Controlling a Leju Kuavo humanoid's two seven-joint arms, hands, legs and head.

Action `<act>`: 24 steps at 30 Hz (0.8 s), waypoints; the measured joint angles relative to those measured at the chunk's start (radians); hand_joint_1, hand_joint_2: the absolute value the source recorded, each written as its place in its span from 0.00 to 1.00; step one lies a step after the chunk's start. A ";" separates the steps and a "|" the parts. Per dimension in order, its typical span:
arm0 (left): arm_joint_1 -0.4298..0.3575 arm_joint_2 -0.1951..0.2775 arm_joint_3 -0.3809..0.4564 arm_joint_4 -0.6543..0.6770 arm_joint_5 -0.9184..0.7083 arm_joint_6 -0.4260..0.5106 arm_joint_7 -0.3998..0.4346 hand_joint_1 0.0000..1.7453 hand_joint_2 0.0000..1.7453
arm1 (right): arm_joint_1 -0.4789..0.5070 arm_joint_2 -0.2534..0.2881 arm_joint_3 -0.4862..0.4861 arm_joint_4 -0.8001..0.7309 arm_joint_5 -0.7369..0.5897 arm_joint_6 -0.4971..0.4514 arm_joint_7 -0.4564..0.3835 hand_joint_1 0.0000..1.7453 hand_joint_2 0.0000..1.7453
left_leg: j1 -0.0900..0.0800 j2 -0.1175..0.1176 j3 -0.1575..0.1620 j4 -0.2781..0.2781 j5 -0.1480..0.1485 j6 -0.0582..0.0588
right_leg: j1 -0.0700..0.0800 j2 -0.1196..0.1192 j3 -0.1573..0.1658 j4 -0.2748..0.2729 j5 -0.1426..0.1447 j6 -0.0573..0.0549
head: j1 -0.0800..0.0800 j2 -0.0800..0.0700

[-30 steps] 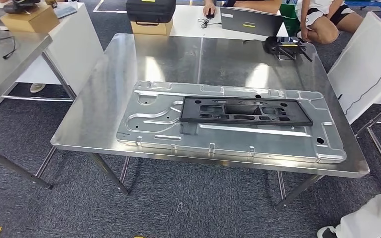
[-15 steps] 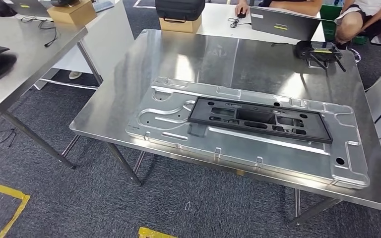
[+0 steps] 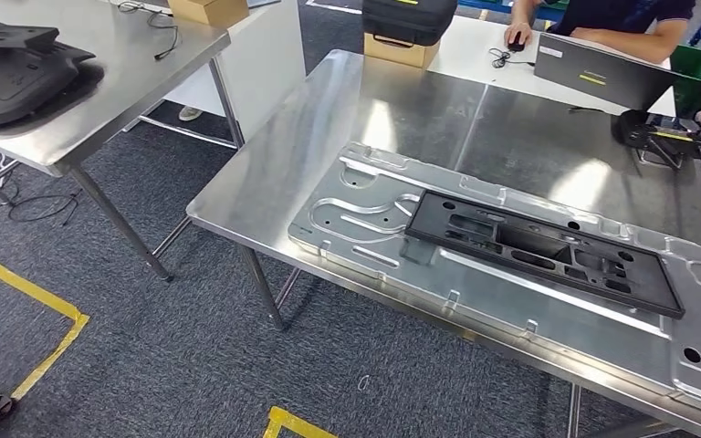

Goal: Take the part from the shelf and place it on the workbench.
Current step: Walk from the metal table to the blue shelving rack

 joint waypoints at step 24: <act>0.011 -0.010 0.031 0.000 0.074 0.091 -0.012 0.00 0.00 | -0.003 -0.011 0.007 0.002 0.027 0.064 0.034 0.00 0.00 | 0.006 0.067 -0.036 0.028 0.001 -0.036 | -0.010 -0.100 0.151 -0.276 0.109 -0.012 | -0.005 0.000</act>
